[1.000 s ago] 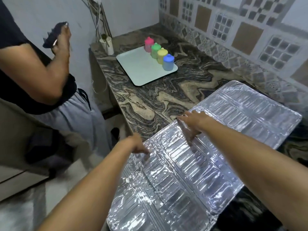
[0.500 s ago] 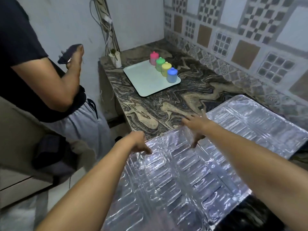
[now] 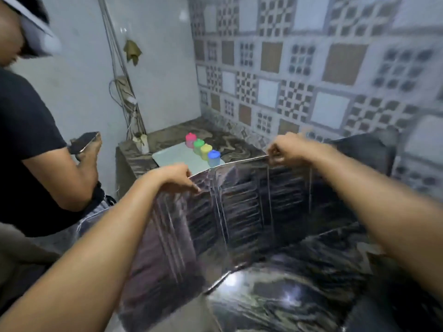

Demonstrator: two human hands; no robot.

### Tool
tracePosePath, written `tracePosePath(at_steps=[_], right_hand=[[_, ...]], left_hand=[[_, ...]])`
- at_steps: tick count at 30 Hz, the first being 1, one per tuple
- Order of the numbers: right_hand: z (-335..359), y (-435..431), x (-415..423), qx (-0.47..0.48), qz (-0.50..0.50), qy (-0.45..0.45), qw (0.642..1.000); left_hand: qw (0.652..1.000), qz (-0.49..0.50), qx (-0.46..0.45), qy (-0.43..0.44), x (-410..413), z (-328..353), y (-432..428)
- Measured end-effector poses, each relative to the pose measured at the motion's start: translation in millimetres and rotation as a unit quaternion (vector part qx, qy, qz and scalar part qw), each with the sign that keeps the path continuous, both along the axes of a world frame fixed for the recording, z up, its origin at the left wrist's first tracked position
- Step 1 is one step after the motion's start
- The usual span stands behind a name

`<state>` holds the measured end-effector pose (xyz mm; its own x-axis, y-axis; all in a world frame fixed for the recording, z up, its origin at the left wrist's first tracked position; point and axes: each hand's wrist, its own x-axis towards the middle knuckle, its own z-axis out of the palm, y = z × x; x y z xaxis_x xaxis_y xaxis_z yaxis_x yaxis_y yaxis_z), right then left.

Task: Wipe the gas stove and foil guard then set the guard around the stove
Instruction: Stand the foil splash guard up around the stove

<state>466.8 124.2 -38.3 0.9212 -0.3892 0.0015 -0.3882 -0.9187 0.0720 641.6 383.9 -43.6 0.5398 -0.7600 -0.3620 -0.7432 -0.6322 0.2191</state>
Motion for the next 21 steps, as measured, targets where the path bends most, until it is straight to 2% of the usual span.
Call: tracePosePath(at_steps=[5,9,14,21], right_hand=[[70.5,-3.2,-73.6,0.032,-0.048,-0.164,0.985],[102.3,-4.9,-143.0,-0.055,-0.113,-0.277,0.953],[117.1,-12.6,-229.0,-0.123,-0.177,-0.325,0.921],[104.3,-19.3,-337.0,-0.188,-0.217,-0.343,0.894]], left_hand=[[0.992,-0.014,-0.118,-0.048,-15.3,63.6,-34.3],[0.969,-0.062,-0.238,-0.039,-55.5,106.6,-79.3],[0.934,-0.146,-0.307,-0.111,-116.8,129.9,-136.2],[0.900,-0.237,-0.331,-0.155,-212.8,126.7,-206.1]])
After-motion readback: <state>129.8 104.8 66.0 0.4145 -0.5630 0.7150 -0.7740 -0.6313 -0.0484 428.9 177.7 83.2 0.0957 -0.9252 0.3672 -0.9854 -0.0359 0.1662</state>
